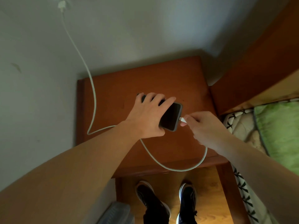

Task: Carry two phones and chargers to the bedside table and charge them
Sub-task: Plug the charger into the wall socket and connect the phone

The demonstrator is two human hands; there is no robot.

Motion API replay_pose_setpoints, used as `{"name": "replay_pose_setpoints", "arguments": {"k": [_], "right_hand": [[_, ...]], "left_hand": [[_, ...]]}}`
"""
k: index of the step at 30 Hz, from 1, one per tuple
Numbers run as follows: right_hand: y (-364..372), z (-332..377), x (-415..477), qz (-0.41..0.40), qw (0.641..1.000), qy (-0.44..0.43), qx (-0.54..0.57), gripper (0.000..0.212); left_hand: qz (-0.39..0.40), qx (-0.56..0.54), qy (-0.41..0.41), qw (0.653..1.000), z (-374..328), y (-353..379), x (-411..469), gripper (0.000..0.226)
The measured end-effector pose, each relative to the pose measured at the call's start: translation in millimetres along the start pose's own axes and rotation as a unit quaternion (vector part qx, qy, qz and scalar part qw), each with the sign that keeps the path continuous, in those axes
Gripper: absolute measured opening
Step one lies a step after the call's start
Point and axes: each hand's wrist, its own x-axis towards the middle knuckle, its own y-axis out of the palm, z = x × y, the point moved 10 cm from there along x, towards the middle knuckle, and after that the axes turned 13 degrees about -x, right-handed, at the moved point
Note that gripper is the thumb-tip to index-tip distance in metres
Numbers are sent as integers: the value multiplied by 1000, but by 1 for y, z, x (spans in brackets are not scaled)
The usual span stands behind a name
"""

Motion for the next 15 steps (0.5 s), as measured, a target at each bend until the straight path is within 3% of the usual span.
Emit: {"name": "replay_pose_setpoints", "arguments": {"k": [4, 10, 15], "right_hand": [[0, -21, -1, 18, 999, 30, 31, 31], [-10, -38, 0, 5, 1000, 22, -8, 33], [-8, -52, 4, -6, 999, 30, 13, 23]], "left_hand": [[19, 12, 12, 1000, -13, 11, 12, 98], [44, 31, 37, 998, -32, 24, 27, 99], [65, 56, 38, 996, -40, 33, 38, 99]]}}
